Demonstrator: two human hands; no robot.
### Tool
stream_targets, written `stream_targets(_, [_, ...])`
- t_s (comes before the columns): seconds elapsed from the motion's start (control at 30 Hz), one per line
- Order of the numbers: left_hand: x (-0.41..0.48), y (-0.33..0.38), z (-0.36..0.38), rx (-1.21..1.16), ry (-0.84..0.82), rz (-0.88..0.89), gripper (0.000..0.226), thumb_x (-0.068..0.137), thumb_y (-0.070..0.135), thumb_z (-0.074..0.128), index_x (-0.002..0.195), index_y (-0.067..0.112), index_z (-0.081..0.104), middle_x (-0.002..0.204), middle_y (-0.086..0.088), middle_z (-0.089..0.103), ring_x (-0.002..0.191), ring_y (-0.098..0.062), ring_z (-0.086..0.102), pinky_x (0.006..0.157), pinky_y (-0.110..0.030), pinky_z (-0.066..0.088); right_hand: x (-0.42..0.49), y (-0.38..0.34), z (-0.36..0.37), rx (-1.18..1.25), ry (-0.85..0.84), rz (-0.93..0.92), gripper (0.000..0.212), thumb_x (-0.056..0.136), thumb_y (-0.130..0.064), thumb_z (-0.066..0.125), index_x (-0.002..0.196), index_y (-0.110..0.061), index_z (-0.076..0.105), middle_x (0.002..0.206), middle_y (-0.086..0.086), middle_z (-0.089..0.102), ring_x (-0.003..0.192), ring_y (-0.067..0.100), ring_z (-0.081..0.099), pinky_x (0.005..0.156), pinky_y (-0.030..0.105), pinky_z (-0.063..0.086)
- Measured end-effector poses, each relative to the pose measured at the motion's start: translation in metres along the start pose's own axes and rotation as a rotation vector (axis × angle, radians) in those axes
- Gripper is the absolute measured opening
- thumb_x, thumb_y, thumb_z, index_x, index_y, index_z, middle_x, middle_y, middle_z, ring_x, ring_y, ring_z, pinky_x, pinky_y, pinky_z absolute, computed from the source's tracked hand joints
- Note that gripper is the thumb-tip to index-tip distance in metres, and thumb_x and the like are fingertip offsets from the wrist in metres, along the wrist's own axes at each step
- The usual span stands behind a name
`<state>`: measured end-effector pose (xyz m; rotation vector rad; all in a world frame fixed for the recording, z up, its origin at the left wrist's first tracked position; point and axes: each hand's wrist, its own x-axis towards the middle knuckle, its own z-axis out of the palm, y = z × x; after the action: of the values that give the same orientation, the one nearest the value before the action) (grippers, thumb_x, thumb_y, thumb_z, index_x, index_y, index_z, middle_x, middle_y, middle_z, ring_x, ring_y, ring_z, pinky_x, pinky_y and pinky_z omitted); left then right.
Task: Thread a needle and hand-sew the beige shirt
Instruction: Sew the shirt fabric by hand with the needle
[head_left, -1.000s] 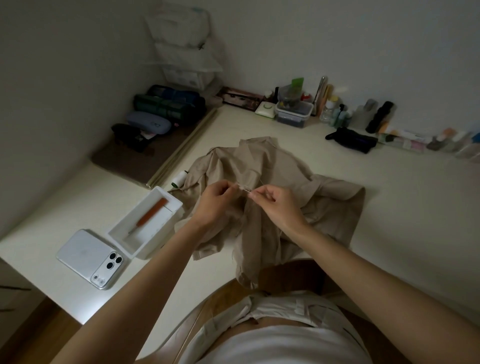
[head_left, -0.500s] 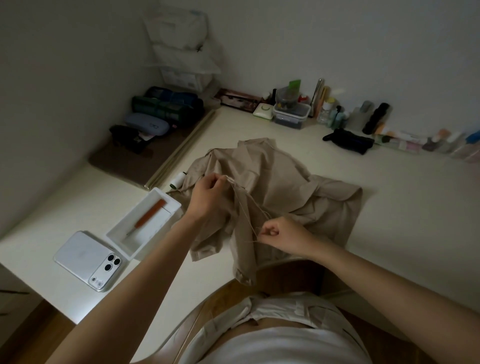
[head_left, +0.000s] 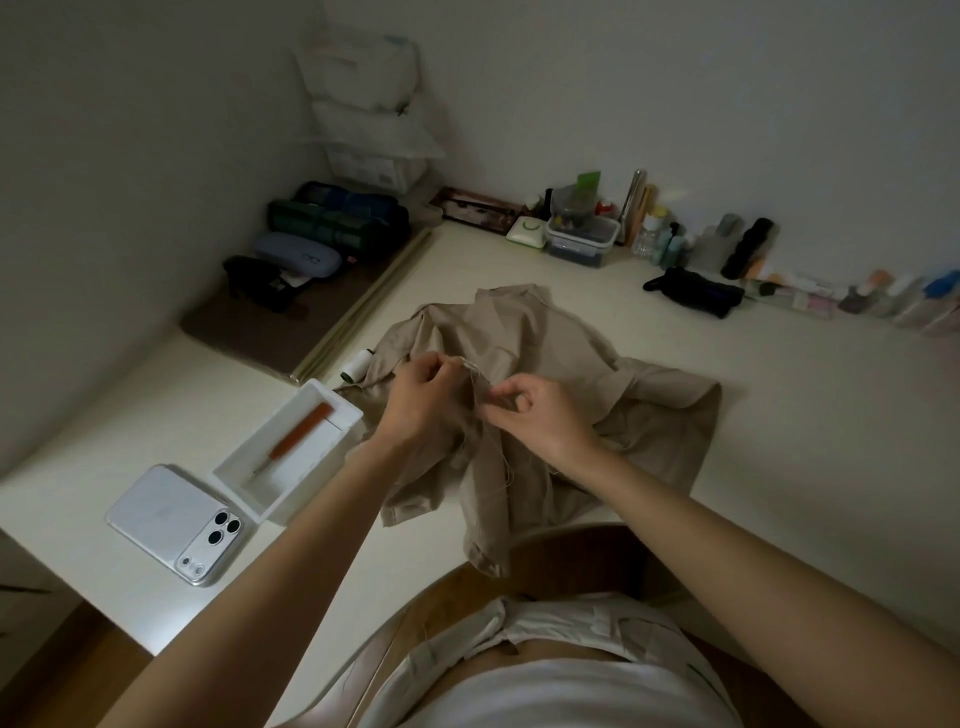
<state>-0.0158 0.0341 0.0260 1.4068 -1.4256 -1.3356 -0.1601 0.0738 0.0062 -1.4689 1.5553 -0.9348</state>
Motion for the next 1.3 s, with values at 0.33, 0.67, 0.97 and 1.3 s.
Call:
stream_targets(0.33, [-0.006, 0.008, -0.005, -0.024, -0.127, -0.085, 0.030, 0.098, 0.011, 0.039, 0.085, -0.004, 0.061, 0.070, -0.005, 0.058, 0.056, 0.002, 0.055, 0.051, -0.008, 0.041, 0.010, -0.008, 0.015, 0.023, 0.073, 0.022, 0.014, 0.087, -0.022, 0.068, 0.083, -0.009, 0.066, 0.050, -0.009, 0.039, 0.041, -0.001, 0.040, 0.049, 0.011, 0.033])
stream_targets(0.67, [-0.010, 0.006, -0.011, 0.016, -0.306, -0.154, 0.026, 0.098, 0.026, 0.034, 0.094, 0.009, 0.053, 0.090, -0.012, 0.049, 0.082, -0.021, 0.042, 0.049, -0.011, 0.037, -0.003, 0.001, -0.009, 0.128, 0.147, 0.050, 0.008, 0.090, -0.016, 0.062, 0.088, -0.010, 0.067, 0.040, -0.019, 0.047, 0.043, -0.006, 0.046, 0.054, 0.004, 0.037])
stream_targets(0.97, [-0.005, 0.001, -0.006, 0.029, -0.146, 0.041, 0.028, 0.100, 0.008, 0.041, 0.076, 0.011, 0.055, 0.072, 0.001, 0.057, 0.055, 0.007, 0.055, 0.059, -0.008, 0.043, -0.043, 0.031, -0.010, -0.094, -0.339, 0.073, 0.009, 0.086, -0.034, 0.066, 0.082, -0.026, 0.067, 0.055, 0.001, 0.047, 0.050, 0.015, 0.042, 0.063, 0.022, 0.043])
stream_targets(1.3, [-0.003, -0.005, -0.006, 0.067, -0.125, 0.064, 0.022, 0.100, 0.011, 0.041, 0.084, 0.008, 0.056, 0.073, 0.002, 0.057, 0.055, 0.007, 0.053, 0.054, -0.006, 0.040, -0.023, 0.003, -0.004, 0.003, 0.098, 0.008, 0.023, 0.086, -0.027, 0.067, 0.105, -0.014, 0.060, 0.052, -0.008, 0.034, 0.038, 0.003, 0.033, 0.044, 0.011, 0.029])
